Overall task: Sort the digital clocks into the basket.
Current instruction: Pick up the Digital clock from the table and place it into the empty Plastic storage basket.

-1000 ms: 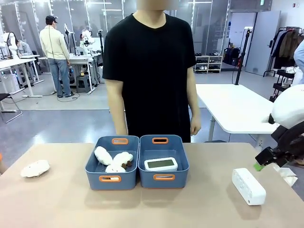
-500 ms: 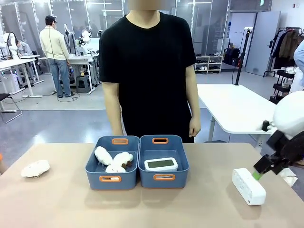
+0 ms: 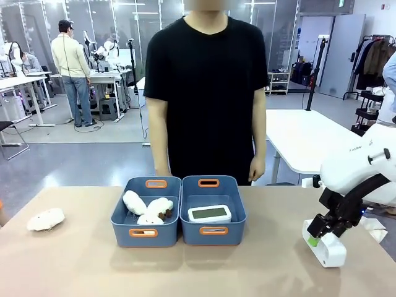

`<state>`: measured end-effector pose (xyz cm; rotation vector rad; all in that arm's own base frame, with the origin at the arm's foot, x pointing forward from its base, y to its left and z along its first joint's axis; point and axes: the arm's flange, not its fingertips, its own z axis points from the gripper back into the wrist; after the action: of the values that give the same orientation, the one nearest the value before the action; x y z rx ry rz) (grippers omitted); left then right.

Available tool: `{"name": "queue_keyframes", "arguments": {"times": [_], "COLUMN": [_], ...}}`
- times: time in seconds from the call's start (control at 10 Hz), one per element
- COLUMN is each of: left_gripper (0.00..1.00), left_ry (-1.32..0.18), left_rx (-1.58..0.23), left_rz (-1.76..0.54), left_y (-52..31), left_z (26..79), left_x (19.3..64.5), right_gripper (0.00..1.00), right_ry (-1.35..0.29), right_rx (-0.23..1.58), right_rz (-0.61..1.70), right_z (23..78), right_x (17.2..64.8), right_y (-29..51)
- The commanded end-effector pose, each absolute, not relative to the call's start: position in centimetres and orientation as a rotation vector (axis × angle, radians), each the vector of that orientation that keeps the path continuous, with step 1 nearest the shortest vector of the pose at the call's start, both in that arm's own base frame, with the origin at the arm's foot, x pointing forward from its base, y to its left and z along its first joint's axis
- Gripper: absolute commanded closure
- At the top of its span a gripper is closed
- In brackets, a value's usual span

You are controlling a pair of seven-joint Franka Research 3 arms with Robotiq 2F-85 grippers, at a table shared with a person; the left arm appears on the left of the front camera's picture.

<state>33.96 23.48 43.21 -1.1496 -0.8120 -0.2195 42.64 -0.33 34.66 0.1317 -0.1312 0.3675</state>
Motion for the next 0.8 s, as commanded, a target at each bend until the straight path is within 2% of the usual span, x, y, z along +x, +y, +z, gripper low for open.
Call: {"name": "queue_keyframes", "arguments": {"times": [0.0,0.1,0.2,0.5,0.6,0.7], "left_gripper": [0.00,0.00,0.00,0.00,0.00,0.00], "left_ry": [-0.807,-0.807,-0.807,-0.807,-0.807,-0.807], "left_rx": [-1.150,-1.150,-1.150,-1.150,-1.150,-1.150], "left_rz": [-0.203,-0.203,-0.203,-0.203,-0.203,-0.203], "left_y": [23.5,23.5,23.5,23.5,23.5,23.5], "left_z": [43.7,43.7,43.7,43.7,43.7,43.7], "left_x": [34.0,34.0,34.0,34.0,34.0,34.0], "right_gripper": [0.00,0.00,0.00,0.00,0.55,0.60], "right_ry": [-0.096,-0.111,-0.092,-0.052,-0.065,-0.059], "right_rx": [0.092,0.066,0.050,0.074,0.048,0.043], "right_rz": [0.323,0.317,0.305,0.313,0.313,0.308], "right_z": [33.8,33.3,33.0,31.4,31.1,31.0], "right_x": [42.8,44.1,43.0,43.8,44.1,43.5], "right_y": [0.3,-0.1,0.2,0.1,0.0,0.2]}}
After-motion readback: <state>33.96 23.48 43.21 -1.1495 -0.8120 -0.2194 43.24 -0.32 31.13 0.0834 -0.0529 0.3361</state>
